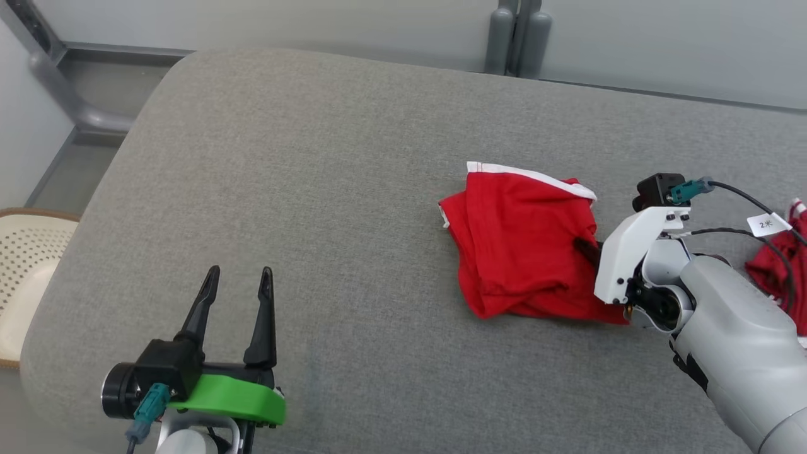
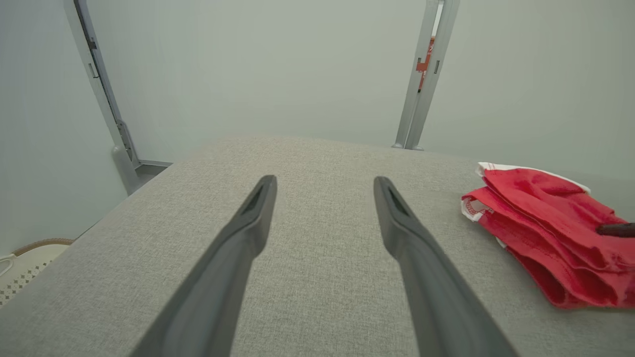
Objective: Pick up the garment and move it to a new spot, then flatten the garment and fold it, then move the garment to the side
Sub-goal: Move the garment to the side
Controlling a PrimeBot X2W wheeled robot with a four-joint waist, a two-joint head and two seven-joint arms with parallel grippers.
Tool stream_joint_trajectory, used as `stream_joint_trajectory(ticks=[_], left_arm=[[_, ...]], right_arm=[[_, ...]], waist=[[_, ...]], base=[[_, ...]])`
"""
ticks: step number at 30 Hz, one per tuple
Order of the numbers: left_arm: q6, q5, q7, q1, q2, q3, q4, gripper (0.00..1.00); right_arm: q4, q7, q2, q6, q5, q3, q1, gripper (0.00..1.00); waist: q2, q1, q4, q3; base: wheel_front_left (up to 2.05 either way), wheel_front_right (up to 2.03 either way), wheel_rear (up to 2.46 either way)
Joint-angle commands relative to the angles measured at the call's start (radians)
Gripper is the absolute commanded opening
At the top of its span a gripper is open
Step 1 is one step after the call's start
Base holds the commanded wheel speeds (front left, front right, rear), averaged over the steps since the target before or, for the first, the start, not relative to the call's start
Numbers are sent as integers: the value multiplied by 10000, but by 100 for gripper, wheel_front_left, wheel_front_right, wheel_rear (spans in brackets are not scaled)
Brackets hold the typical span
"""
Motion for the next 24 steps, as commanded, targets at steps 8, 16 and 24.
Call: stream_joint_trajectory(ticks=[8, 16, 24], left_arm=[[-157, 177, 4, 291, 14, -302, -114, 100], [-233, 241, 4, 212, 24, -739, -94, 100], [-254, 89, 4, -39, 163, -1323, -9, 100]], right_arm=[[-357, -489, -232, -5, 436, 715, 229, 0], [-794, -766, -462, -5, 813, 1278, 296, 0], [-1139, -1072, -642, -5, 1218, 1694, 119, 0]], waist=[[0, 0, -2120, -941], [0, 0, -3808, -1080], [0, 0, -4868, -811]], base=[[0, 0, 0], [0, 0, 0], [0, 0, 0]])
